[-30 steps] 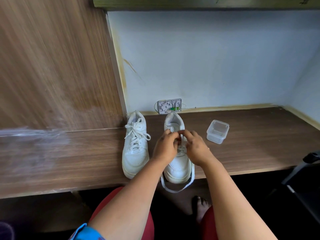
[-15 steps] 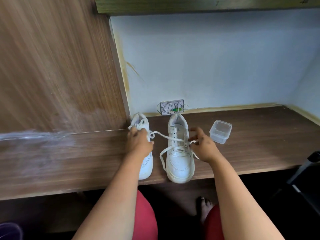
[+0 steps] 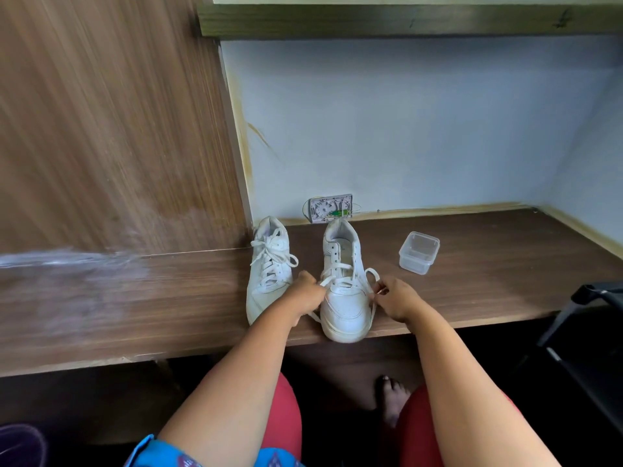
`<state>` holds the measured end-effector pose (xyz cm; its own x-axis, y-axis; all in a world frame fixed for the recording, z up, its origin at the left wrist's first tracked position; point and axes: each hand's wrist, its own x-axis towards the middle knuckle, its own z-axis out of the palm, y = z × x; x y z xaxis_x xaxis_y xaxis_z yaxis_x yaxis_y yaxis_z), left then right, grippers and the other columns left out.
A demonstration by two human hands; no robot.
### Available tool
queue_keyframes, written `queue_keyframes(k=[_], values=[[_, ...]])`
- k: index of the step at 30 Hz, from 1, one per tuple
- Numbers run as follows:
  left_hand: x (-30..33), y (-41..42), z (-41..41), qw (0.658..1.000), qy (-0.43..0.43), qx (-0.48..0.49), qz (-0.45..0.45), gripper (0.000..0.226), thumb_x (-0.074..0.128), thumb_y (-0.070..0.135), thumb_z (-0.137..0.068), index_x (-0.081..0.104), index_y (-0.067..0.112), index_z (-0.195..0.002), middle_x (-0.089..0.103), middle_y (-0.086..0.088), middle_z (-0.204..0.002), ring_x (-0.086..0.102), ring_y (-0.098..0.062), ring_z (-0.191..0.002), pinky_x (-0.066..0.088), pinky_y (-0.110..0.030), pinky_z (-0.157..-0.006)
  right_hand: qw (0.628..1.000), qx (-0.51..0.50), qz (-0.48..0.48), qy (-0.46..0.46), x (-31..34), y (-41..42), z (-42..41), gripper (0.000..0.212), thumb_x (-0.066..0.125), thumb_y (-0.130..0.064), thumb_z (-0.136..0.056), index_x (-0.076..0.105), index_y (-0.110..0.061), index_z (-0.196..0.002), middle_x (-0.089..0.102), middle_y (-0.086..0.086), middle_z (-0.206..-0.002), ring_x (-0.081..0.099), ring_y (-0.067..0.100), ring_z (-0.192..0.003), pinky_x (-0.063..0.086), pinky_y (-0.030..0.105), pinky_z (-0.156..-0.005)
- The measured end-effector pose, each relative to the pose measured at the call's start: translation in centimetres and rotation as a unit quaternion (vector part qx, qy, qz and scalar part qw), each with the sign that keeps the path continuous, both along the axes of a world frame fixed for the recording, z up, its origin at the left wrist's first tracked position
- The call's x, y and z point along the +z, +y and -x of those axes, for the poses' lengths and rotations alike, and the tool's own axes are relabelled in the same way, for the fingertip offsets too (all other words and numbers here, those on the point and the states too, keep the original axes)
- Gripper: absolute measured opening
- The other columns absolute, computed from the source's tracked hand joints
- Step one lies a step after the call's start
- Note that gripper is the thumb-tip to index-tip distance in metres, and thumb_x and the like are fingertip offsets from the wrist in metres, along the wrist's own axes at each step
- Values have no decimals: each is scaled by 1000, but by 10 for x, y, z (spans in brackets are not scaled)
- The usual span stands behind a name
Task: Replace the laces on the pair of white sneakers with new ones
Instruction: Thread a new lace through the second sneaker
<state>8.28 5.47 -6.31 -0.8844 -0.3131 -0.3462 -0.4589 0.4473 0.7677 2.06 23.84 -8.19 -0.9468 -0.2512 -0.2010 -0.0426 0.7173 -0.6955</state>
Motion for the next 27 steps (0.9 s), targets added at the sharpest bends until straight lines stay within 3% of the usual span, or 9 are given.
queue_keyframes(k=[4, 6, 9, 12, 14, 17, 20, 23, 27], values=[[2, 3, -14, 993, -41, 38, -99, 26, 44, 16, -88, 50, 7, -111, 54, -7, -77, 56, -19, -57, 50, -38, -81, 999, 9, 7, -48, -7, 7, -5, 27, 61, -35, -91, 54, -15, -109, 55, 0, -96, 56, 18, -89, 41, 30, -78], [4, 5, -27, 990, -78, 14, -117, 16, 44, 14, -89, 55, 10, -100, 57, -6, -77, 60, -18, -65, 47, -37, -85, 994, 22, 40, -96, -8, 8, -13, 22, 59, -34, -93, 54, -14, -103, 58, 0, -85, 52, 14, -71, 44, 29, -65], [-1, 6, -34, 991, -53, 26, -117, 12, 50, 9, -86, 59, 10, -93, 61, -4, -77, 58, -17, -78, 48, -36, -88, 985, 35, 86, -142, -7, 10, -24, 15, 59, -28, -94, 52, -15, -98, 60, 1, -78, 49, 11, -63, 38, 22, -51], [-4, 6, -34, 992, 0, 53, -114, 11, 55, 16, -89, 63, 12, -82, 63, -1, -79, 58, -19, -89, 47, -37, -94, 986, 59, 45, -147, -9, 14, -25, 10, 59, -22, -93, 55, -14, -96, 62, 2, -81, 49, 11, -66, 38, 22, -53], [-7, 4, -31, 992, 34, 58, -103, 25, 53, 26, -94, 63, 14, -74, 64, 1, -77, 59, -16, -88, 48, -36, -95, 977, 73, 44, -194, -10, 15, -27, 8, 58, -20, -95, 56, -14, -90, 65, 1, -78, 50, 9, -64, 37, 20, -50], [-7, -2, -33, 993, 79, 68, -51, 29, 52, 25, -95, 65, 15, -72, 61, 8, -77, 53, -8, -79, 41, -27, -80, 952, 89, 116, -269, -8, 17, -31, 14, 60, -18, -94, 59, -12, -81, 68, 1, -78, 53, 7, -61, 34, 20, -52], [-9, -10, -34, 995, 50, 20, -79, 18, 59, 14, -87, 65, 16, -71, 68, 6, -82, 58, -11, -88, 43, -27, -84, 931, 117, 168, -302, -2, 20, -32, 18, 59, -21, -94, 67, -13, -80, 70, -1, -82, 57, 5, -66, 39, 18, -56], [-9, -13, -36, 993, -4, 5, -114, 14, 57, 9, -88, 62, 14, -76, 68, -3, -74, 61, -14, -79, 46, -28, -84, 912, 133, 212, -324, 0, 20, -33, 21, 54, -19, -97, 68, -10, -85, 70, 2, -85, 60, 8, -73, 46, 17, -63], [-10, -12, -35, 996, -8, -17, -90, 14, 55, 8, -87, 60, 15, -76, 63, -3, -73, 61, -15, -82, 53, -31, -86, 905, 162, 209, -333, -1, 17, -35, 17, 55, -19, -96, 67, -10, -86, 72, 6, -88, 66, 10, -78, 48, 18, -67]])
